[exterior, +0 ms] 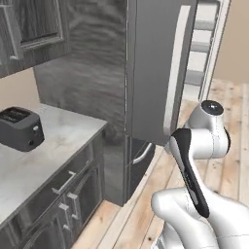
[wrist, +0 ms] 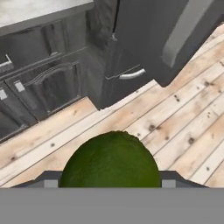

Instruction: Place the lime and broccoli inside the fridge drawer. Close the drawer after placing the vegetables.

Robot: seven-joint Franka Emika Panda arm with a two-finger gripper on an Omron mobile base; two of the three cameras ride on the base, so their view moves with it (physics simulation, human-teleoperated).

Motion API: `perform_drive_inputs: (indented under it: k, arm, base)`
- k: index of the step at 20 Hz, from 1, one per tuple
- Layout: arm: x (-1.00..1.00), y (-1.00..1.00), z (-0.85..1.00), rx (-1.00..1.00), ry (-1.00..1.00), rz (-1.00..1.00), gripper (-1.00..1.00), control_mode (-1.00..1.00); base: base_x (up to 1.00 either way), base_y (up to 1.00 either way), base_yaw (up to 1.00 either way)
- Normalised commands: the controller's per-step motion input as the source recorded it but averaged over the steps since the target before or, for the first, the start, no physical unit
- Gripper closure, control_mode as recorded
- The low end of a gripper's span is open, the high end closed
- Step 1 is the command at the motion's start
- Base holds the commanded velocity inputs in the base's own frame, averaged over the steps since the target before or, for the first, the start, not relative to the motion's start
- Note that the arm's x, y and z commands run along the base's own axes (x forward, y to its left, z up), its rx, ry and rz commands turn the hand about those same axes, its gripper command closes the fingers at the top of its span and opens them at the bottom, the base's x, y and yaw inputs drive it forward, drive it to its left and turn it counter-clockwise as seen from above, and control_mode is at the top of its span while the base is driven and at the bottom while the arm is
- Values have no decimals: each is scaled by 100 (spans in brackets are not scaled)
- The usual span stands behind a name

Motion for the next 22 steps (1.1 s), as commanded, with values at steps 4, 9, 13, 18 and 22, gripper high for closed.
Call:
perform_drive_inputs:
  k: [4,9,13,18,22]
  arm:
    - [0,0,0,0,0,0,100,100]
    - [0,0,0,0,0,0,100,100]
    - [0,0,0,0,0,0,100,100]
    - [0,0,0,0,0,0,100,100]
    - [0,0,0,0,0,0,100,100]
  base:
    - [52,-95,0]
    - [38,-100,0]
    - [45,-97,4]
    - [57,-49,23]
    - [48,-13,39]
